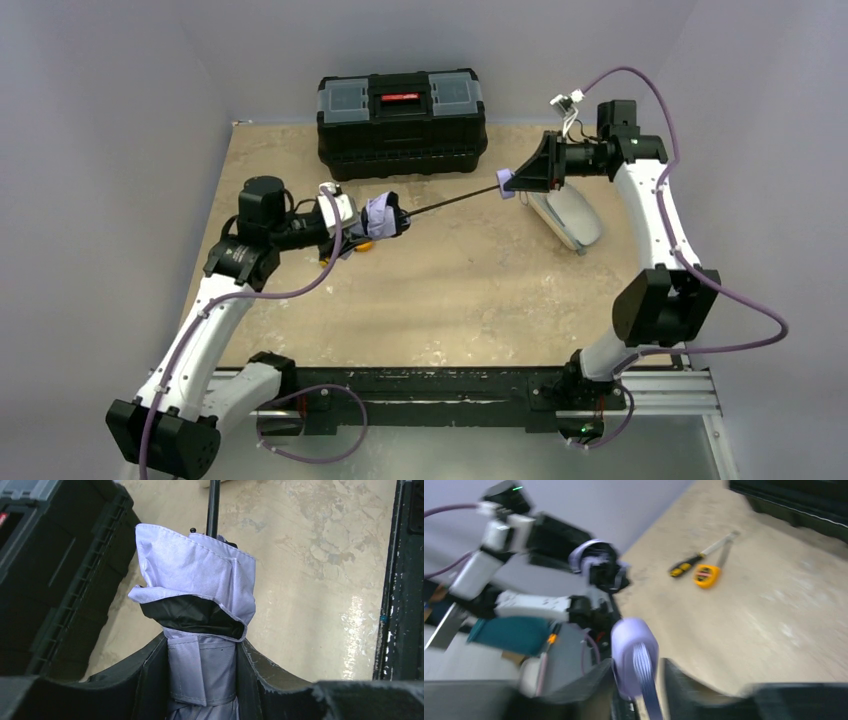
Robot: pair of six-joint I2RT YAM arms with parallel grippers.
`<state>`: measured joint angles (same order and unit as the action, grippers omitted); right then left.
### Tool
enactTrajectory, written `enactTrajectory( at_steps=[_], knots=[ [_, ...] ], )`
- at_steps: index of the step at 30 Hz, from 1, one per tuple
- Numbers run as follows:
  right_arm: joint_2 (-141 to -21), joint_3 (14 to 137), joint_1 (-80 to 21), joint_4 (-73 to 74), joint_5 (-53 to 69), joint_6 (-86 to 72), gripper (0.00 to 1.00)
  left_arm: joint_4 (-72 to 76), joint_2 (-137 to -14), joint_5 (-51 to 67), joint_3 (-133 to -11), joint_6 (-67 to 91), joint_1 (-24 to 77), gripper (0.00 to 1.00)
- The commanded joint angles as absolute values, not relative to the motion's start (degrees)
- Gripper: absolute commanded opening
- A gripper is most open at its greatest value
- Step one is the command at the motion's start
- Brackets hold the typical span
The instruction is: Open the umbrella
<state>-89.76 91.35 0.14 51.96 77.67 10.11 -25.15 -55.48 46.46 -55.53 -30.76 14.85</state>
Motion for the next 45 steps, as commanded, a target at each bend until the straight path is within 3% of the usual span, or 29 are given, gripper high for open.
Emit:
enactTrajectory(
  at_steps=[1,3,6,11,15,21,25,29,32,39,45],
  knots=[
    [-94.27,97.05,4.51,64.73,71.43,23.58,0.56,-26.67,-53.91,49.83,-56.81,-33.55,12.31,0.0],
    [-91.98,97.24,4.55,56.77,68.84,15.79,0.73,-25.43,-55.45,50.87,-58.51,-29.76,12.3,0.0],
    [-86.44,95.92,4.38,38.79,60.48,8.62,0.85,-27.42,-59.02,50.66,-62.14,-27.12,12.3,0.0],
    [-79.62,97.1,-2.97,36.96,52.09,24.24,0.86,-32.21,-63.05,47.64,-67.06,-26.25,12.44,0.0],
    [-73.42,90.67,-11.85,38.4,45.48,42.2,0.85,-38.12,-67.0,47.79,-72.82,-25.49,12.52,0.0],
    [-73.99,87.91,-24.61,41.01,31.44,56.91,0.85,-40.85,-68.01,47.04,-75.67,-25.95,14.76,0.0],
    [-75.84,86.93,-29.42,38.94,22.53,61.91,0.8,-41.98,-67.27,43.54,-75.6,-27.25,17.57,0.0],
    [-76.96,86.32,-31.22,40.66,19.36,66.36,0.63,-42.89,-67.19,42.32,-75.93,-26.71,18.7,0.0],
    [-77.46,86.61,-31.38,44.32,20.38,68.97,0.57,-43.2,-67.24,41.68,-75.98,-26.47,19.11,0.0],
    [-78.54,86.22,-31.53,50.47,18.67,74.0,0.46,-43.22,-67.53,41.48,-76.09,-26.89,19.77,0.0],
    [-78.83,85.81,-31.55,52.75,20.08,73.44,0.44,-43.0,-68.52,42.46,-77.11,-26.07,19.78,0.0]
  ],
)
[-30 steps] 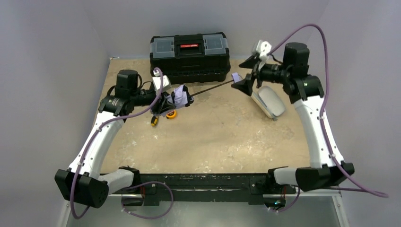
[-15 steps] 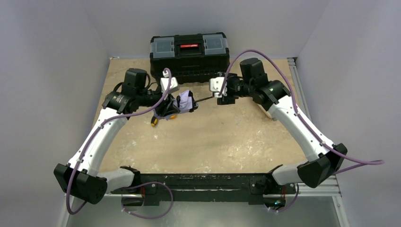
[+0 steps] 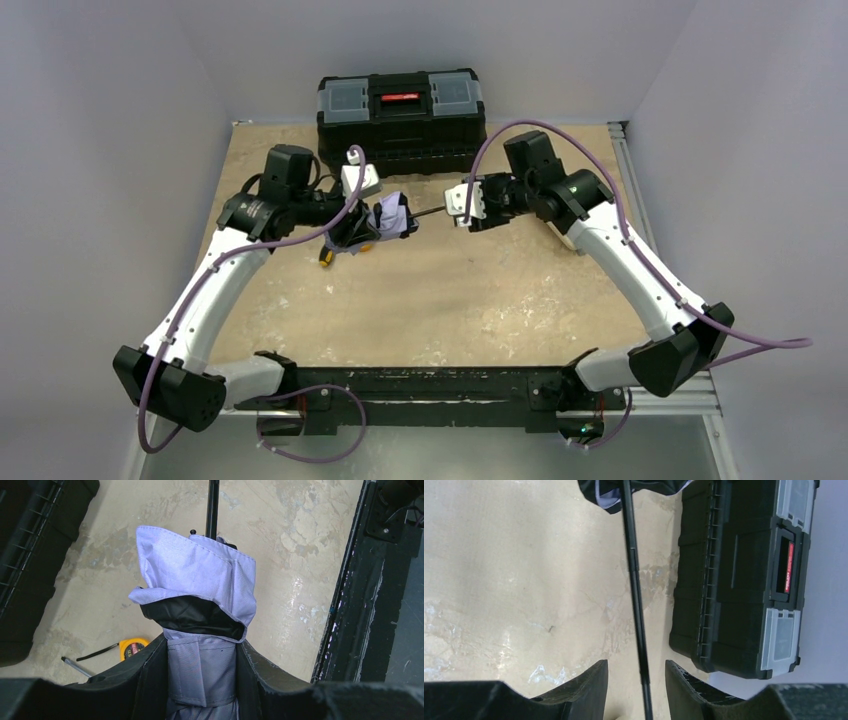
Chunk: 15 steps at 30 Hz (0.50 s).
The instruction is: Open the umbrella
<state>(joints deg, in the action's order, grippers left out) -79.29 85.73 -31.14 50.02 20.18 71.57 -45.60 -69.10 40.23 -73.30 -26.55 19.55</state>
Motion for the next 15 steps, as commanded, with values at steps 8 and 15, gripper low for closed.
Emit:
enactTrajectory(
  at_steps=[8,15],
  knots=[
    [-77.64,79.81,-31.43,44.45,10.25,73.92,0.28,-44.4,-68.84,44.69,-77.53,-26.83,19.88,0.0],
    [-73.95,72.94,-17.94,43.7,4.15,81.51,0.22,-50.0,-68.45,44.98,-76.49,-31.71,13.22,0.0]
  ],
)
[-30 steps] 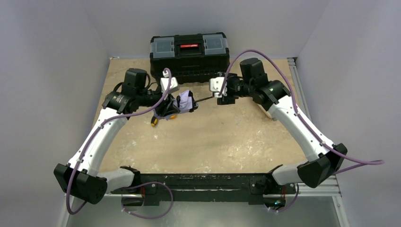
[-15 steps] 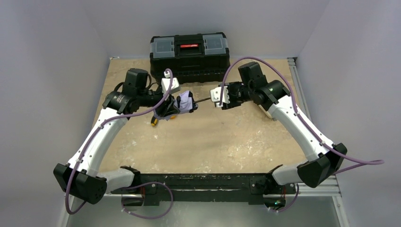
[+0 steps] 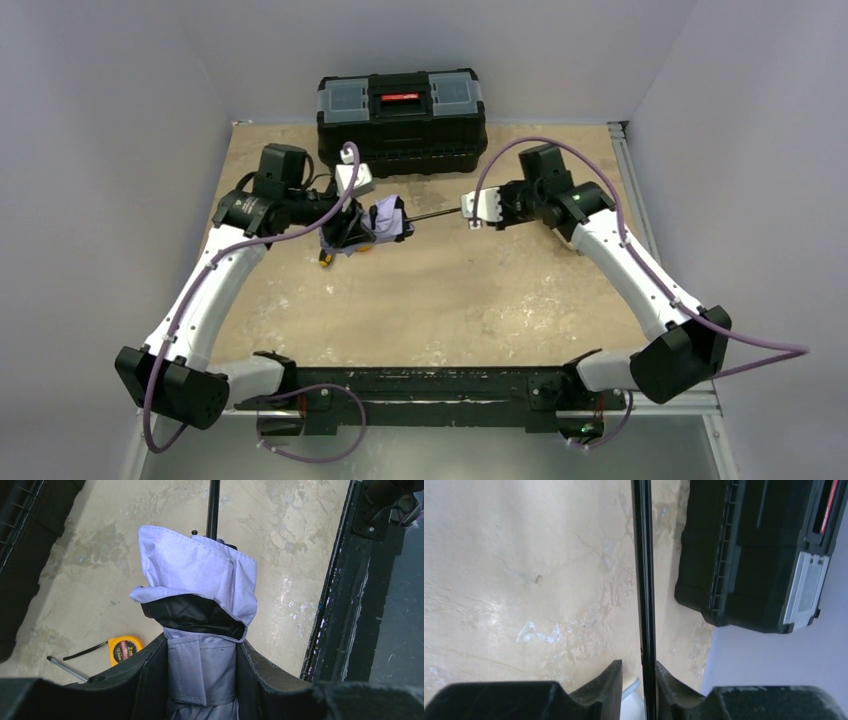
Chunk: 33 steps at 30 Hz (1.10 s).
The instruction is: Open the umbrella
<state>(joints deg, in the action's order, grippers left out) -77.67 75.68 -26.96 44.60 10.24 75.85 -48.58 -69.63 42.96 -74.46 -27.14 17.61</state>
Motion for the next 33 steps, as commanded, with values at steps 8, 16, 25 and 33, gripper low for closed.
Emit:
enactTrajectory(
  at_steps=[8,16,25,33],
  knots=[
    [-71.94,71.77,-9.89,44.51,3.39,85.6,0.17,-52.65,-68.68,40.1,-74.67,-42.14,12.3,0.0],
    [-72.91,75.09,-8.27,48.1,6.93,86.43,0.4,-53.34,-70.32,43.23,-75.63,-43.97,10.22,0.0],
    [-73.32,76.5,-9.13,52.03,9.5,86.43,0.51,-53.48,-69.61,45.29,-75.92,-44.42,10.11,0.0],
    [-72.01,77.36,-17.77,56.63,18.08,83.34,0.69,-52.17,-70.96,49.63,-78.04,-39.35,10.67,0.0]
  ],
)
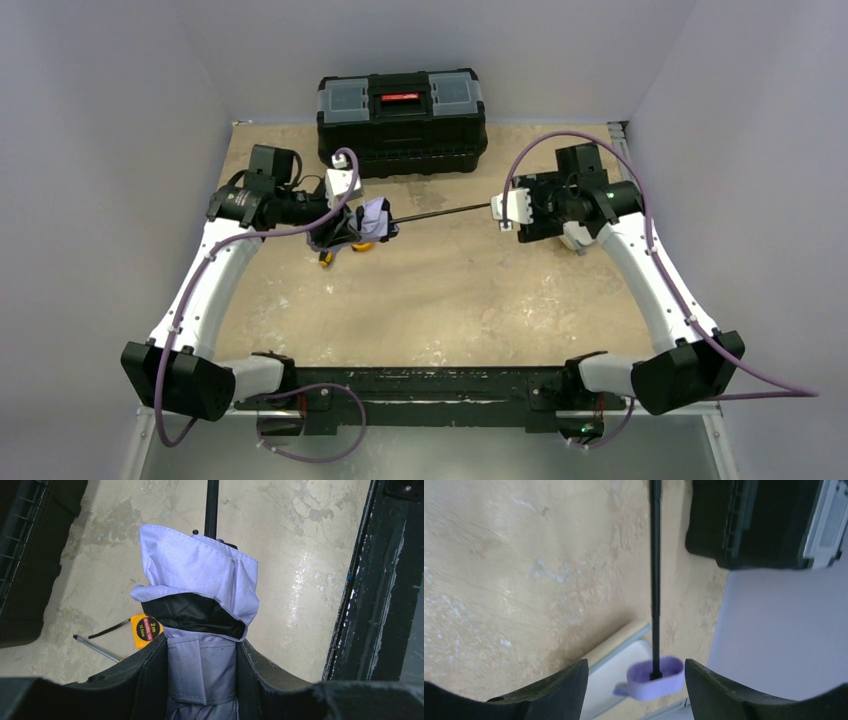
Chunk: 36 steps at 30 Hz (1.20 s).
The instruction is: Open the umbrella
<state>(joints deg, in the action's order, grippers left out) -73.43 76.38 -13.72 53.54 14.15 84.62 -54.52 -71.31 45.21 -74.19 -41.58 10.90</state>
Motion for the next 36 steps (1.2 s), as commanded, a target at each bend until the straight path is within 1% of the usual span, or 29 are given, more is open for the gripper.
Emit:
enactTrajectory(
  at_steps=[1,3,5,7,9,10,12,13,17,19,21,22,23,24,25,26,28,33,36],
  knots=[
    [-72.38,76.9,-18.58,56.25,17.69,83.05,0.69,-52.13,-70.99,50.07,-78.39,-39.18,10.64,0.0],
    [-73.03,76.24,-19.37,54.25,16.89,82.14,0.69,-52.24,-70.99,50.72,-78.77,-39.03,10.79,0.0],
    [-73.56,75.99,-19.62,51.59,15.69,81.63,0.67,-52.77,-70.95,50.89,-79.07,-39.09,11.04,0.0],
    [-74.24,75.42,-19.62,49.3,13.25,81.75,0.61,-53.23,-70.89,51.28,-79.26,-39.22,11.17,0.0],
    [-75.11,73.39,-19.64,46.21,10.37,82.05,0.53,-54.54,-70.84,51.44,-79.44,-40.13,11.12,0.0],
    [-75.3,72.41,-18.77,44.22,8.43,81.93,0.5,-55.33,-70.79,51.42,-79.45,-40.83,11.08,0.0],
    [-75.94,71.48,-15.74,41.52,5.85,82.95,0.49,-57.52,-70.69,50.68,-79.11,-43.02,10.84,0.0],
    [-76.4,71.6,-13.7,41.78,5.25,83.86,0.47,-58.47,-70.38,50.43,-78.61,-44.31,10.52,0.0],
    [-76.53,71.4,-6.19,45.27,5.06,89.33,0.3,-58.23,-69.55,49.76,-75.99,-46.1,7.68,0.0],
    [-75.35,70.1,-4.84,45.7,5.06,91.33,0.29,-57.77,-69.99,49.29,-76.07,-46.58,7.23,0.0],
    [-74.21,70.14,-4.97,47.67,6.28,93.01,0.33,-55.38,-70.54,50.13,-76.48,-44.64,7.48,0.0],
    [-73.7,70.51,-6.09,48.51,8.51,92.56,0.4,-54.16,-70.86,50.33,-76.88,-43.15,8.09,0.0],
    [-73.28,70.93,-7.61,49.71,9.9,92.0,0.5,-53.51,-71.36,50.31,-77.35,-42.29,9.05,0.0],
    [-72.85,71.33,-9.31,50.85,11.44,91.34,0.64,-53.3,-71.78,49.97,-77.95,-41.96,10.22,0.0],
    [-72.35,71.87,-11.43,51.46,12.81,89.75,0.75,-52.77,-72.05,49.28,-78.32,-41.49,11.71,0.0],
    [-71.82,72.35,-13.7,51.65,14.6,87.75,0.81,-51.5,-72.18,48.79,-78.28,-40.27,13.11,0.0],
    [-71.05,74.86,-17.72,51.66,18.61,82.73,0.87,-48.66,-72.23,48.44,-77.9,-37.14,15.19,0.0],
    [-73.24,84.48,-25.68,54.36,29.13,67.98,0.9,-41.79,-72.87,48.81,-77.89,-28.18,16.92,0.0],
    [-74.97,87.34,-30.66,50.87,33.84,55.81,0.94,-38.88,-72.87,50.21,-77.67,-25.94,18.02,0.0]
  ],
)
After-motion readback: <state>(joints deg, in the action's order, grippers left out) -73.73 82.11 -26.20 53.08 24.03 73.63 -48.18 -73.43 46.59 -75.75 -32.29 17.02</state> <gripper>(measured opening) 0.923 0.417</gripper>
